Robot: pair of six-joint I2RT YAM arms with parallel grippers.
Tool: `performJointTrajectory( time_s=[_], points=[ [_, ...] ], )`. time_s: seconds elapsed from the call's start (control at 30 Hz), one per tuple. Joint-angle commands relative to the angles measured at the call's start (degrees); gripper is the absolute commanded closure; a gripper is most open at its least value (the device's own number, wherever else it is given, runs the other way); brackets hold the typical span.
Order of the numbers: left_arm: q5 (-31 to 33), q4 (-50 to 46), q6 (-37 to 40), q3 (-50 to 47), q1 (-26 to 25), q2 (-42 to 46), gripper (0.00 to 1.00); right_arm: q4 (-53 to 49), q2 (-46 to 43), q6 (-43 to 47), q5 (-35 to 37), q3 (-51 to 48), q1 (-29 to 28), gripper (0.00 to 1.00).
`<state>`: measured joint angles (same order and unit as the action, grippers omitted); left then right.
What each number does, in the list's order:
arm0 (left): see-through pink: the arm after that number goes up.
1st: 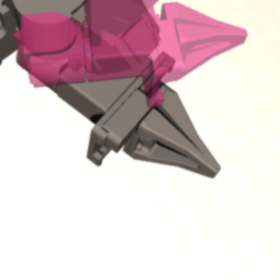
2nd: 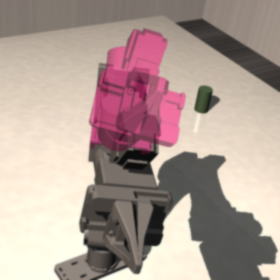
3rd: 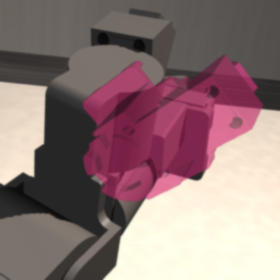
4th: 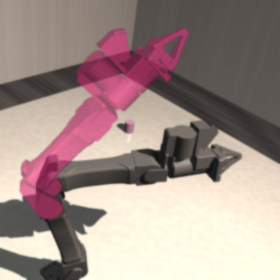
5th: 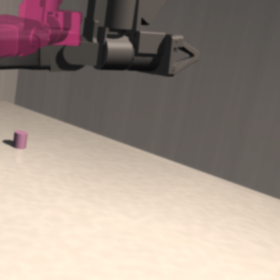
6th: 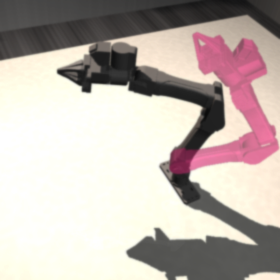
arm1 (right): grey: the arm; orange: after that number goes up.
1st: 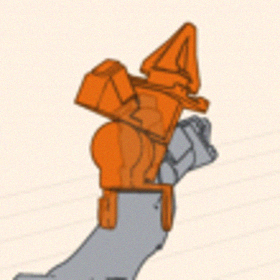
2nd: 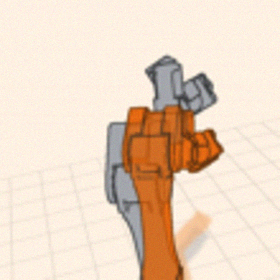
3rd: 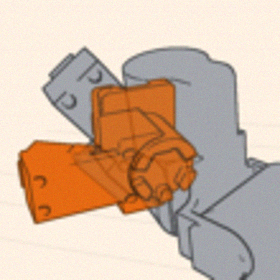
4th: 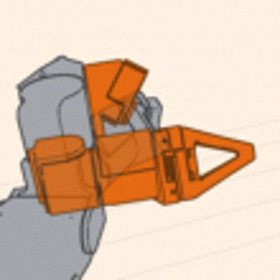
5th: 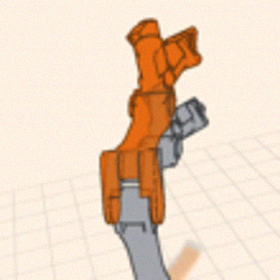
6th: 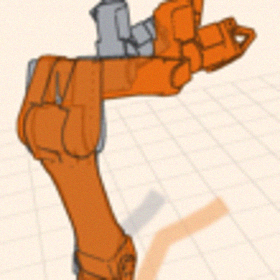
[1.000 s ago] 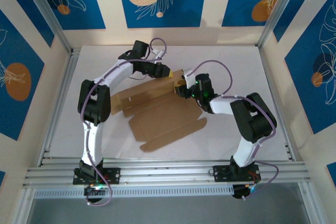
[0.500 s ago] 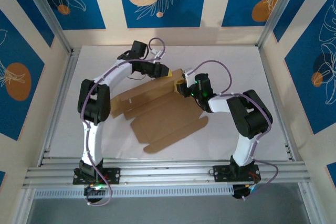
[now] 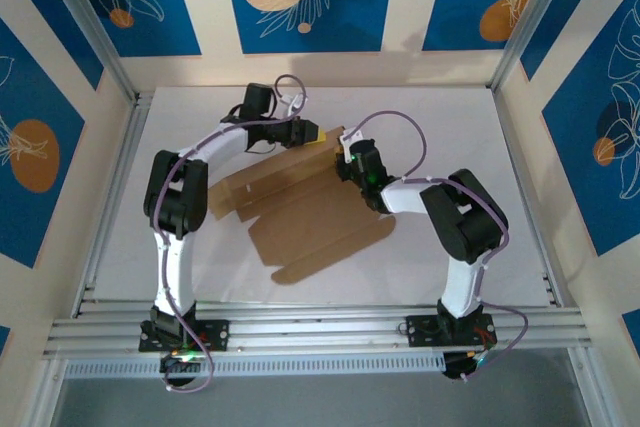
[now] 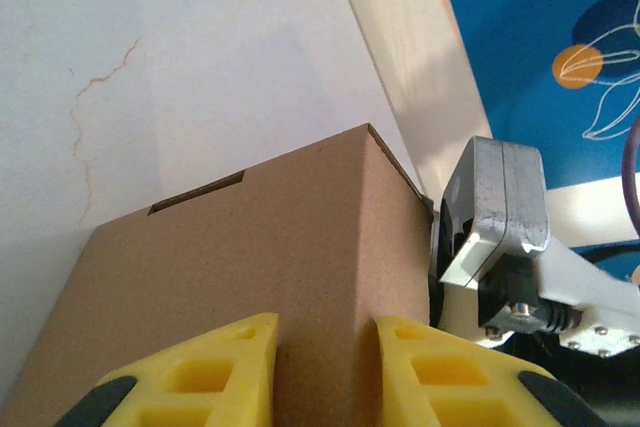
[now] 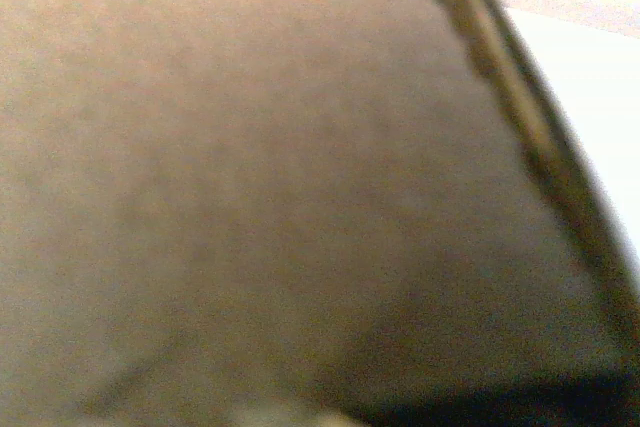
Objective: Fold the paper box
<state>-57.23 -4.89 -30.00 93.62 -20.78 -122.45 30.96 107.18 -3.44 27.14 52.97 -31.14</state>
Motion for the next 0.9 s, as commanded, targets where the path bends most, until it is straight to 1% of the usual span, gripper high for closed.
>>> performJointTrajectory(
  time_s=[0.0, 0.1, 0.17, 0.33, 0.43, 0.57, 0.67, 0.73, 0.77, 0.8, 0.87],
  points=[
    [-5.33, 12.0, -12.42, -5.12, -3.66, -0.17, 0.75, -8.57, 4.83, 3.26, 4.63, 1.99, -3.94, 0.9],
    [-6.36, 21.41, -19.6, -8.08, -3.75, -0.07, 0.77, -10.81, 5.49, 1.78, 7.18, 3.97, -3.98, 0.92],
    [-6.51, 24.58, -21.93, -8.99, -3.75, 0.01, 0.77, -10.33, 5.41, 1.36, 7.12, 3.75, -3.94, 0.92],
    [-3.04, 17.15, -17.36, -8.12, -3.33, 1.97, 0.76, -10.7, 4.3, -0.29, 6.72, 2.9, -2.69, 0.92],
    [-1.91, 18.19, -19.07, -8.58, -3.0, 2.75, 0.76, -10.1, 3.05, -1.24, 5.82, 1.83, -1.71, 0.92],
    [-1.5, 27.83, -27.13, -11.37, -3.08, 3.76, 0.76, -10.56, 2.51, -2.2, 4.62, 1.7, -0.62, 0.94],
    [-0.83, 39.35, -37.04, -14.77, -4.27, 3.21, 0.77, -10.01, 2.44, -0.15, 4.74, 1.49, -0.8, 0.98],
    [0.15, 47.53, -43.54, -17.16, -5.26, 2.59, 0.77, -9.7, 1.84, -0.97, 3.94, 1.07, -0.52, 1.0],
    [0.61, 51.49, -46.67, -18.23, -5.62, 2.33, 0.77, -9.46, 1.41, -1.4, 2.27, 0.57, -0.05, 1.0],
    [1.13, 54.92, -49.34, -19.03, -5.79, 2.37, 0.75, -9.02, 0.75, -1.49, -0.99, -0.06, 0.43, 1.0],
    [1.44, 57.15, -51.15, -19.91, -5.62, 3.18, 0.72, -8.68, -0.55, -0.24, -6.5, -1.35, 0.74, 1.0]
  ],
)
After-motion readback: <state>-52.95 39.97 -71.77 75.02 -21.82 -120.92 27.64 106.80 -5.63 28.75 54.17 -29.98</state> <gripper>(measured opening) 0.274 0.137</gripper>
